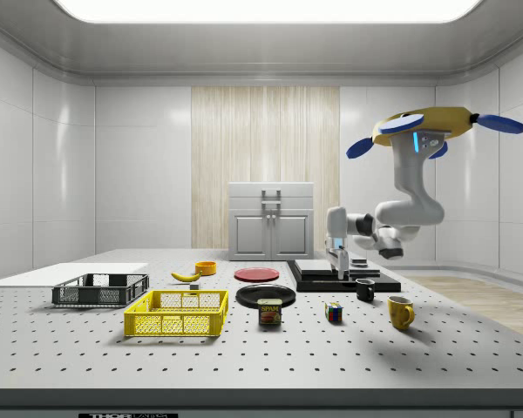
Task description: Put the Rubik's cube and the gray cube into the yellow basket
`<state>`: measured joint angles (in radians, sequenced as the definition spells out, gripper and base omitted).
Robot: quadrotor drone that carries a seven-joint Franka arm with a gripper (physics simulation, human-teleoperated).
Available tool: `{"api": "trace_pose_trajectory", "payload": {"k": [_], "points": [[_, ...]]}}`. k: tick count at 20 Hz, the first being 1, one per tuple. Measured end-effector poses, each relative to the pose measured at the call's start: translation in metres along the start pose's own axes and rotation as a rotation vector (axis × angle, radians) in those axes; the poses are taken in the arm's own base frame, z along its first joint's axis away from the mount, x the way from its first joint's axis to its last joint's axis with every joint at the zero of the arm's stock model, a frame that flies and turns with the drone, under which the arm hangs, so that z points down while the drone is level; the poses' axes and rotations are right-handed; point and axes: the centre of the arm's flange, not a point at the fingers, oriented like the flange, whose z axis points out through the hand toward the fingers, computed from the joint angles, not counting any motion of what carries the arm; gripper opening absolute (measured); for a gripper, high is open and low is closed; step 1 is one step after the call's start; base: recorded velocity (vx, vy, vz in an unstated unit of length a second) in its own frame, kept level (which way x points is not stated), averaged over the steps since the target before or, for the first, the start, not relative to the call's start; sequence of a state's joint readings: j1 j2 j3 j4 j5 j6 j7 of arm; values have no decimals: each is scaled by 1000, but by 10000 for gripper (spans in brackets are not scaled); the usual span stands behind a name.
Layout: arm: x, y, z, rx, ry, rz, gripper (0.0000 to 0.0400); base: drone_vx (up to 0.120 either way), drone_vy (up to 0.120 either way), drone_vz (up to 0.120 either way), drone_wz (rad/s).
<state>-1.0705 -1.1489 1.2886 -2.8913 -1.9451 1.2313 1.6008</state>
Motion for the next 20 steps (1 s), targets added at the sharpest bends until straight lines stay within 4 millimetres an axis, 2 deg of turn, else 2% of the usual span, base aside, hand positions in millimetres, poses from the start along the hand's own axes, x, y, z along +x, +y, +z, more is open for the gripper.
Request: {"api": "trace_pose_trajectory", "payload": {"k": [9,12,18,20], "points": [[0,0,0,-1,1,0,400,0,0,-120,0],[0,0,0,-1,1,0,400,107,0,-120,0],[0,0,0,-1,1,0,400,0,-20,-120,0],[0,0,1,-1,1,0,400,0,0,0,0]]}}
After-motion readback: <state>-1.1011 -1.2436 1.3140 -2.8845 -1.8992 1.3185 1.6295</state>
